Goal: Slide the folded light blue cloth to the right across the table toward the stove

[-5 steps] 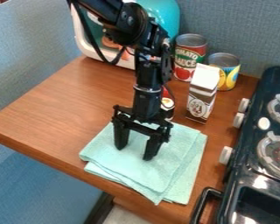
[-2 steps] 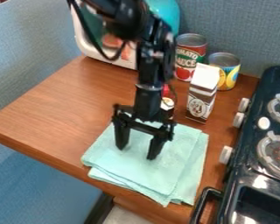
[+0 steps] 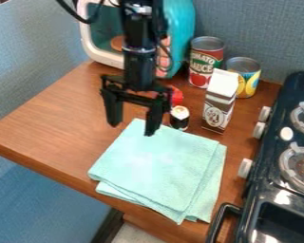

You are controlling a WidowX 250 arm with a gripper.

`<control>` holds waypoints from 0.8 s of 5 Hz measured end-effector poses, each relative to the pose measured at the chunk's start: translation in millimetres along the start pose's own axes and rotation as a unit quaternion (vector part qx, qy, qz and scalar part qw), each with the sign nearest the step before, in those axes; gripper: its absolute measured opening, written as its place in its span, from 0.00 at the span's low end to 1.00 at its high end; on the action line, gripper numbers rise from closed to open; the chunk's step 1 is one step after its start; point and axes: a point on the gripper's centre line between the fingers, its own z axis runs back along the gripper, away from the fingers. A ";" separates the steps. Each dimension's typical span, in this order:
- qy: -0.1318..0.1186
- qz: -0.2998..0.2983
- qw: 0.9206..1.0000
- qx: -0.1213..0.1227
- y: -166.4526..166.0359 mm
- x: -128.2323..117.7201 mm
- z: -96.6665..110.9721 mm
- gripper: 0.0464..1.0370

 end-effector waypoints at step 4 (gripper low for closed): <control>-0.059 -0.062 0.996 0.016 50.0 33.6 19.3 0.96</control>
